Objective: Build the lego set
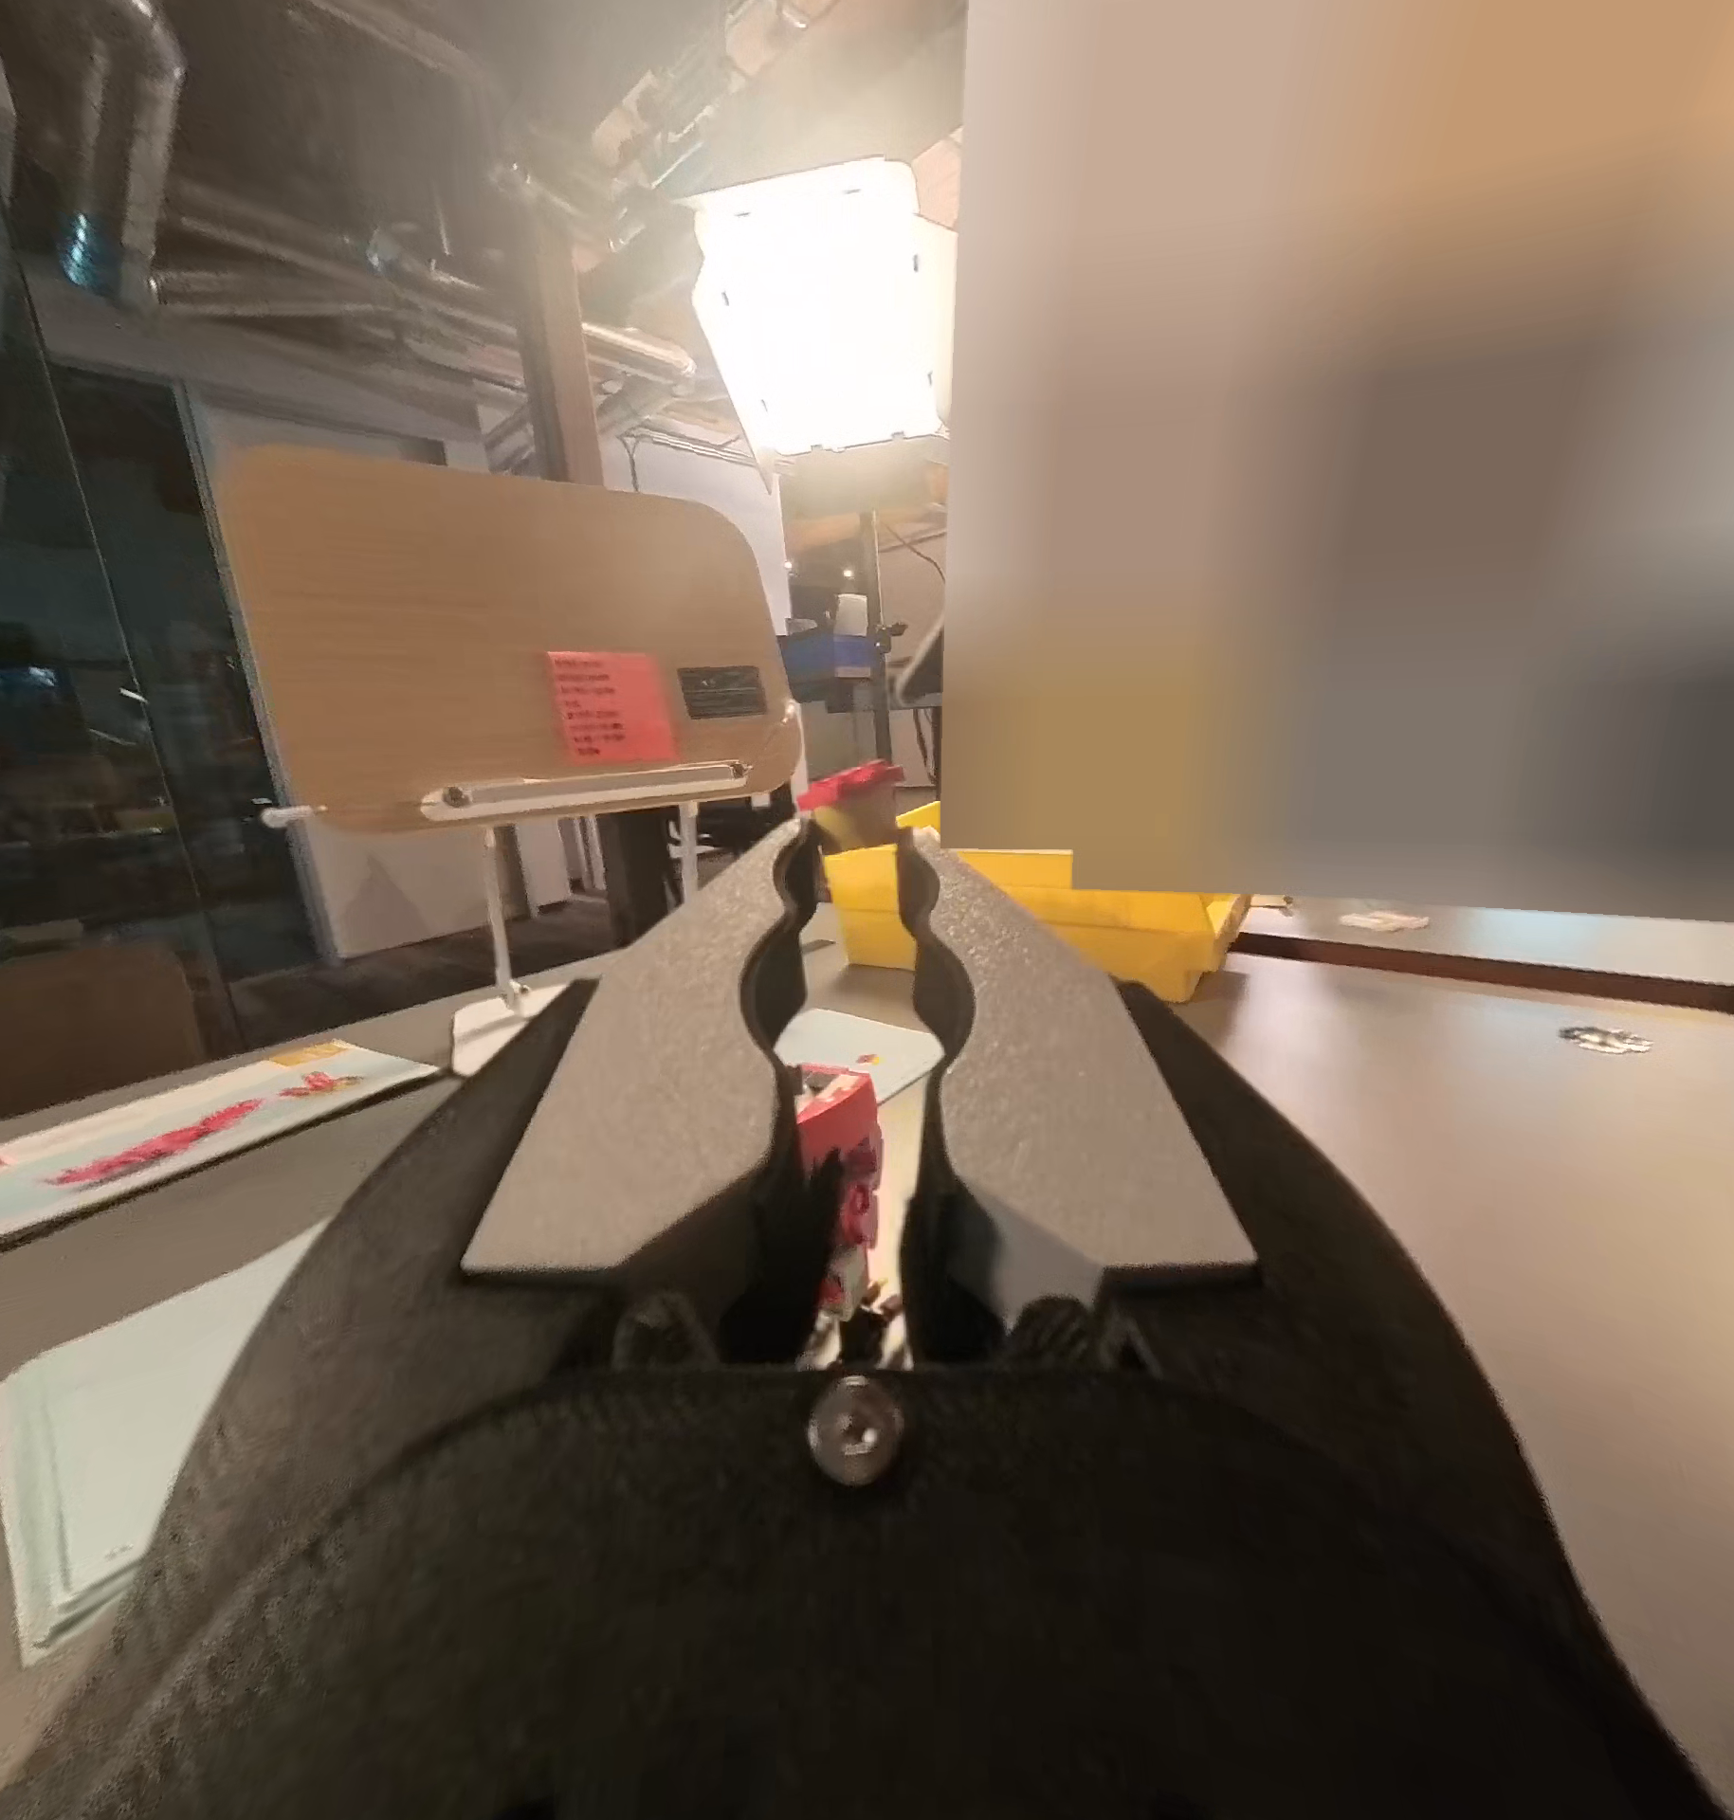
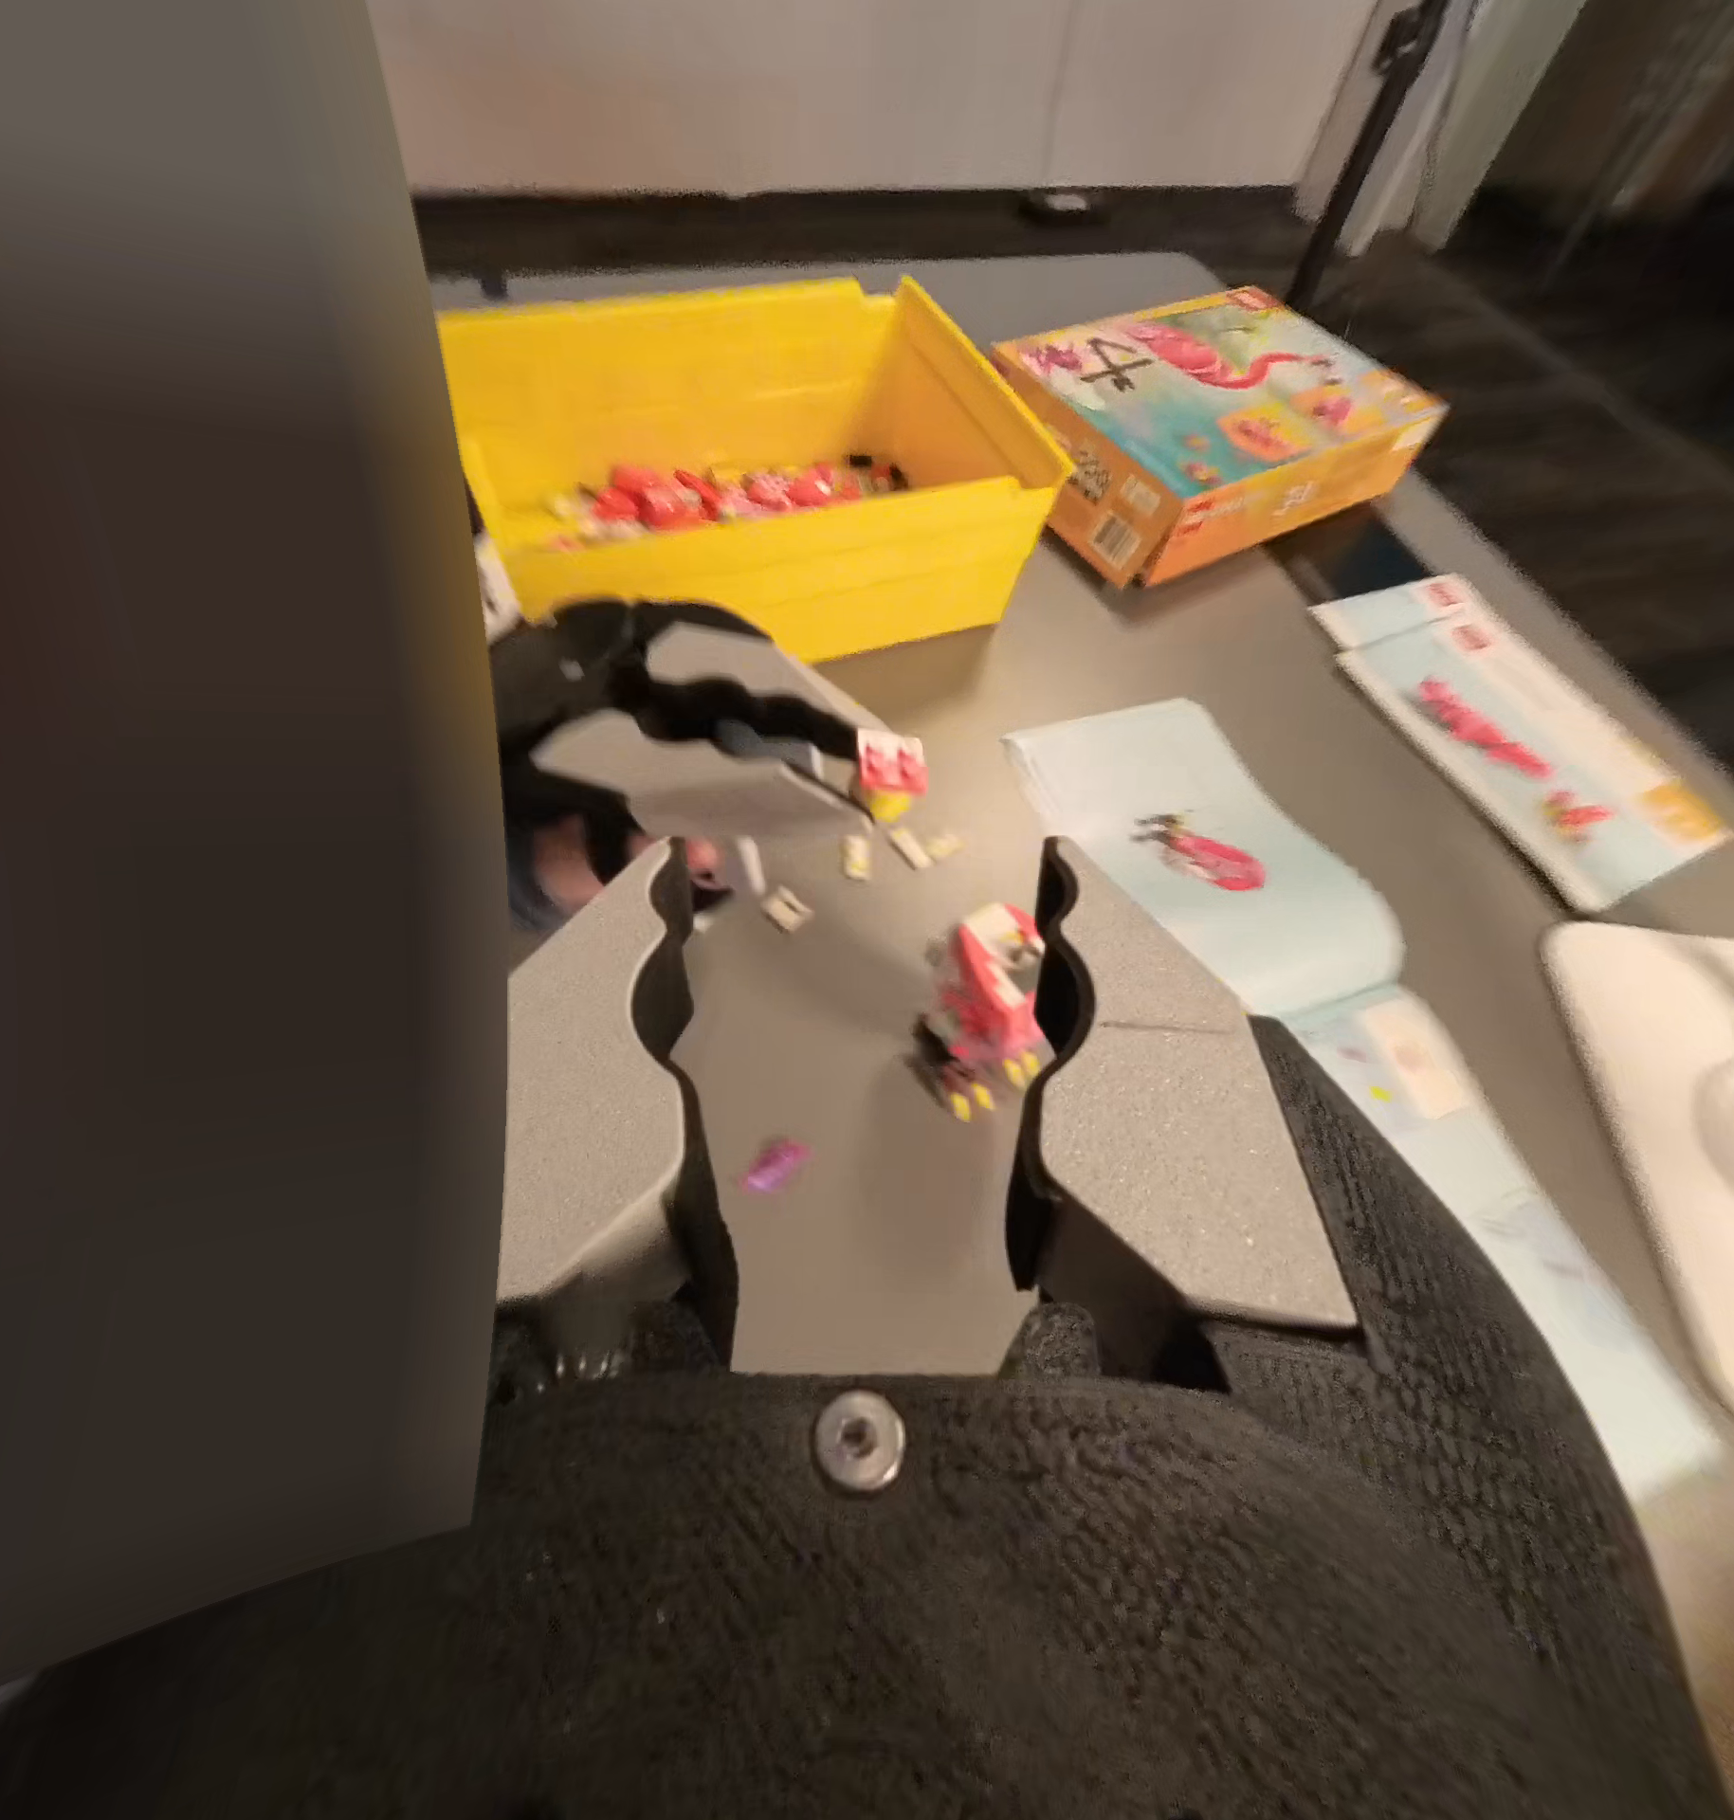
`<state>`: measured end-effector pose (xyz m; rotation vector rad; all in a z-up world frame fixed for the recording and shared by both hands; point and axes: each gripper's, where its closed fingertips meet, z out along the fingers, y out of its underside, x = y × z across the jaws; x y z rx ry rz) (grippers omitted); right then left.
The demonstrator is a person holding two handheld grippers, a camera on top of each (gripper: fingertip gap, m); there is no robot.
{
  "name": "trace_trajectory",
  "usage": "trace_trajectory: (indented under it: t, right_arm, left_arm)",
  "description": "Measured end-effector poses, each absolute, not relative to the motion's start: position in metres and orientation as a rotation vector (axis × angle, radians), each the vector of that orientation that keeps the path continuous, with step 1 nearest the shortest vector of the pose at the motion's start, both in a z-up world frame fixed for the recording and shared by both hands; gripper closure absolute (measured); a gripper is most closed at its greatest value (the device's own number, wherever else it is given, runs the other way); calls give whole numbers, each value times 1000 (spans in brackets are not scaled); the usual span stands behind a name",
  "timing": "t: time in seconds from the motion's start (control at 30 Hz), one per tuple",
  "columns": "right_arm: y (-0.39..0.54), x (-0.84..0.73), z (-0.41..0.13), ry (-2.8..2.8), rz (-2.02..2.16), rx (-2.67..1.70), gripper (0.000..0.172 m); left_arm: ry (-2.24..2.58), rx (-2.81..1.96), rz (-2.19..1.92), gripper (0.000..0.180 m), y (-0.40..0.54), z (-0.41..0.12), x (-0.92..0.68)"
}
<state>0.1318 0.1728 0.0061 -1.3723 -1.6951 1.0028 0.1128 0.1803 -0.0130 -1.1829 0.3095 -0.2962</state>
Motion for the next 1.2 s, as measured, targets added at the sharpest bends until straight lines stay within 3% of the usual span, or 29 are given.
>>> trace_trajectory:
  t: [0.23, 0.33, 0.57, 0.73, 1.2]
  right_arm:
    - [196, 130, -25, -1709, 87, -785, 103]
    - [183, 116, -30, -1688, -98, -536, 105]
    - [186, 100, -32, -1666, -144, -455, 123]
    - [186, 101, -26, -1634, -141, -428, 150]
    - [188, 103, -30, -1596, -129, -469, 159]
  left_arm:
    - [263, -1229, -502, 167, 184, -18, 115]
    - [258, -1237, -555, 167, 184, -20, 116]
    - [274, -1252, -611, 167, 184, -23, 122]
    - [286, -1257, -638, 167, 183, -24, 126]
    - [265, -1274, -668, 167, 184, -26, 126]
